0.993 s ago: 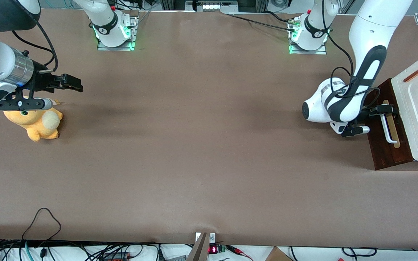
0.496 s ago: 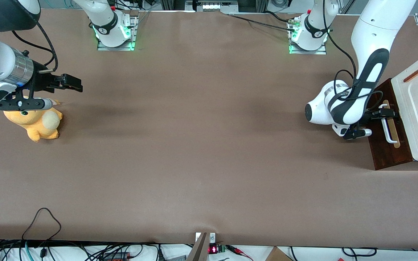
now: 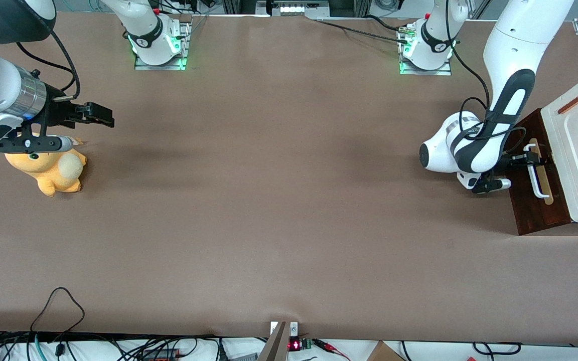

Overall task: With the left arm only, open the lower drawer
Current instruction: 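Close the left gripper around the lower drawer's white bar handle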

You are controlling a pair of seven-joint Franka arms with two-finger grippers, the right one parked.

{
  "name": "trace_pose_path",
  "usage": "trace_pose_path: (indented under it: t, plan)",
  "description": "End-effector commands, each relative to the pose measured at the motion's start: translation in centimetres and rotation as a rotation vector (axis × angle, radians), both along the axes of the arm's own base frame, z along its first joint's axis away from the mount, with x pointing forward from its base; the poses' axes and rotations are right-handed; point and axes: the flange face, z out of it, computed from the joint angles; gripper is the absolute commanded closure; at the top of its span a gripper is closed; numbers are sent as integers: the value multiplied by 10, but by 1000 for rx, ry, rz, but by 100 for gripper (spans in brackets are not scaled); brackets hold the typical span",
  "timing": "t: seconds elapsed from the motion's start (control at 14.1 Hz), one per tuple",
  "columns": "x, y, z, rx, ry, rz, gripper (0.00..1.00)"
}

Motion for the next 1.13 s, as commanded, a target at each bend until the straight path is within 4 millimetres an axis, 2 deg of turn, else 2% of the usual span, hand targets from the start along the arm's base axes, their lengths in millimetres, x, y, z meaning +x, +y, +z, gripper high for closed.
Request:
trace_pose_path:
  t: [0.0, 0.07, 0.28, 0.43, 0.57, 0.78, 1.06]
  plan:
    - [4, -7, -4, -2, -24, -12, 77]
    - [4, -11, -6, -1, -21, -19, 83]
    - [5, -22, -6, -5, -33, -36, 92]
    - [4, -26, -6, -20, -34, -18, 96]
    - [3, -39, -2, -36, -40, -16, 99]
    - [4, -72, 2, -65, -39, -60, 100]
    - [4, -134, 11, -147, -52, -62, 100]
